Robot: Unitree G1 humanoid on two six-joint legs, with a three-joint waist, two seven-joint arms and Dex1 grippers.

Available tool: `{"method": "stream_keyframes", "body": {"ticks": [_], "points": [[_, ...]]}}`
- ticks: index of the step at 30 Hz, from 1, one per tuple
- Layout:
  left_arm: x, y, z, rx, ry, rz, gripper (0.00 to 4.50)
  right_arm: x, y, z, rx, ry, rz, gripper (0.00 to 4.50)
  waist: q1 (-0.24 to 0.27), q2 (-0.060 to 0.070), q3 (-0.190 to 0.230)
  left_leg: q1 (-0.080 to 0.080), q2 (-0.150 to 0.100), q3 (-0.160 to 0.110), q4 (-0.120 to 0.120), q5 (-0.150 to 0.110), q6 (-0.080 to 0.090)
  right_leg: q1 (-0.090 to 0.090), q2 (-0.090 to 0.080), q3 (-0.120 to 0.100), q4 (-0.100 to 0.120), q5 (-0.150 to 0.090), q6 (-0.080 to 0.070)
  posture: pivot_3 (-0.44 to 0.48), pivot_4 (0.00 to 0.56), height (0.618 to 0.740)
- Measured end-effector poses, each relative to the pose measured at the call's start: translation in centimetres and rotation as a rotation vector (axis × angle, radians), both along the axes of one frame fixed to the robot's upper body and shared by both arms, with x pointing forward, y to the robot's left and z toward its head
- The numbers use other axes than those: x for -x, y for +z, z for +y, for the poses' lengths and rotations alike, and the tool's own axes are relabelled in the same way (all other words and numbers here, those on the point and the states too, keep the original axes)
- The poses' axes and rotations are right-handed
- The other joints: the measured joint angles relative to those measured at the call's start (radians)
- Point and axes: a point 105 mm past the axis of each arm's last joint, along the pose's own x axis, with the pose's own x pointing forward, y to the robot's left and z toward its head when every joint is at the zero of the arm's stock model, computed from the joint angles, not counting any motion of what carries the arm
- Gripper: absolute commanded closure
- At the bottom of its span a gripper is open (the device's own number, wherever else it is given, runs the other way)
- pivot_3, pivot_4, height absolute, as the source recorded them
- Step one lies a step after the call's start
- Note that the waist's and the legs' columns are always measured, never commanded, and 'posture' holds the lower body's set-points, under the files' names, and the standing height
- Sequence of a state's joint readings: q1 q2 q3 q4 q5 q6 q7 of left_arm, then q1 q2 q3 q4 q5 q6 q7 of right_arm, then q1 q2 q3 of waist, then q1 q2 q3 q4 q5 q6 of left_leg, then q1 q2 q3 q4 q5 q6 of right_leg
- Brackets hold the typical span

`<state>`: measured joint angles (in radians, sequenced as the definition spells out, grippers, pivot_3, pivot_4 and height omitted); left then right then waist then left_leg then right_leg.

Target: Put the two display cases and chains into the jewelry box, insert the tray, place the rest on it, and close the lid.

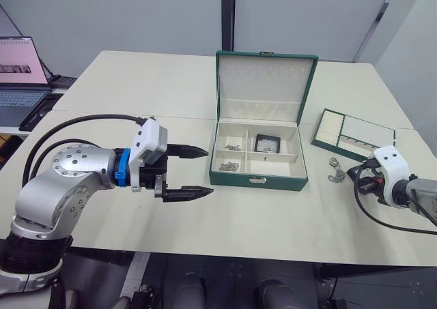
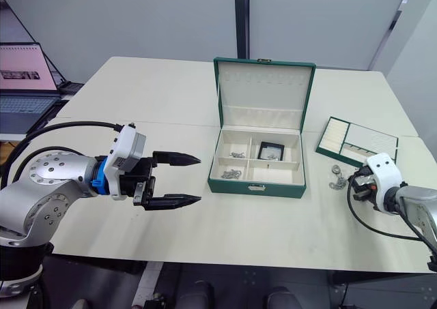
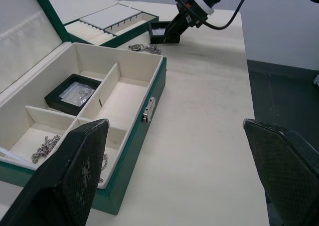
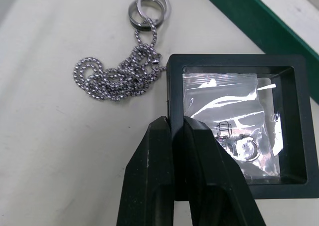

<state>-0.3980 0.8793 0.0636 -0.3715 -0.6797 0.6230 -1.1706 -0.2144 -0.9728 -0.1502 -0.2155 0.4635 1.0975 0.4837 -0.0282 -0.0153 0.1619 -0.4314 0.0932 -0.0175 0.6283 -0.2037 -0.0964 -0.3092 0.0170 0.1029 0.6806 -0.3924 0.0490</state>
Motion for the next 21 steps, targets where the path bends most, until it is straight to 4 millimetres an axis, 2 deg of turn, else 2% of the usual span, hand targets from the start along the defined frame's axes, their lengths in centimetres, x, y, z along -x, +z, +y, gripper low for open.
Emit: {"method": "stream_keyframes", "body": {"ticks": [5, 11, 14, 21], "points": [[-0.6, -0.4, 0.9, -0.019, 0.031, 0.013, 0.0, 0.9, 4.2, 1.3, 0.056, 0.133, -0.038, 4.46, -0.001, 0.002, 0.001, 0.0, 0.001, 0.0, 0.0, 0.0, 0.0, 0.0, 0.0, 0.0, 0.0, 0.0, 0.0, 0.0, 0.15, 0.74], [-1.0, -0.3, 2.1, -0.022, 0.026, 0.052, 0.0, 2.0, 9.1, 6.9, 0.052, 0.443, -0.054, 4.46, -0.003, 0.004, 0.002, 0.0, 0.001, 0.001, -0.001, 0.0, 0.0, -0.002, 0.0, 0.001, 0.0, 0.0, 0.0, 0.0, 0.15, 0.74], [-1.2, 0.0, 2.8, -0.027, 0.038, 0.054, 0.0, 2.1, 10.0, 9.6, 0.036, 0.57, -0.042, 4.46, -0.003, 0.004, 0.002, 0.0, 0.001, 0.001, -0.001, 0.0, 0.0, -0.003, 0.0, 0.001, 0.0, 0.0, 0.0, 0.0, 0.15, 0.74], [-0.8, 0.1, 3.6, -0.011, 0.052, 0.057, 0.0, 1.2, 10.3, 14.4, -0.031, 0.769, -0.007, 4.46, -0.003, 0.004, 0.003, -0.001, 0.002, 0.002, -0.001, 0.0, 0.0, -0.006, 0.0, 0.001, 0.001, 0.0, 0.0, 0.0, 0.15, 0.74]]}}
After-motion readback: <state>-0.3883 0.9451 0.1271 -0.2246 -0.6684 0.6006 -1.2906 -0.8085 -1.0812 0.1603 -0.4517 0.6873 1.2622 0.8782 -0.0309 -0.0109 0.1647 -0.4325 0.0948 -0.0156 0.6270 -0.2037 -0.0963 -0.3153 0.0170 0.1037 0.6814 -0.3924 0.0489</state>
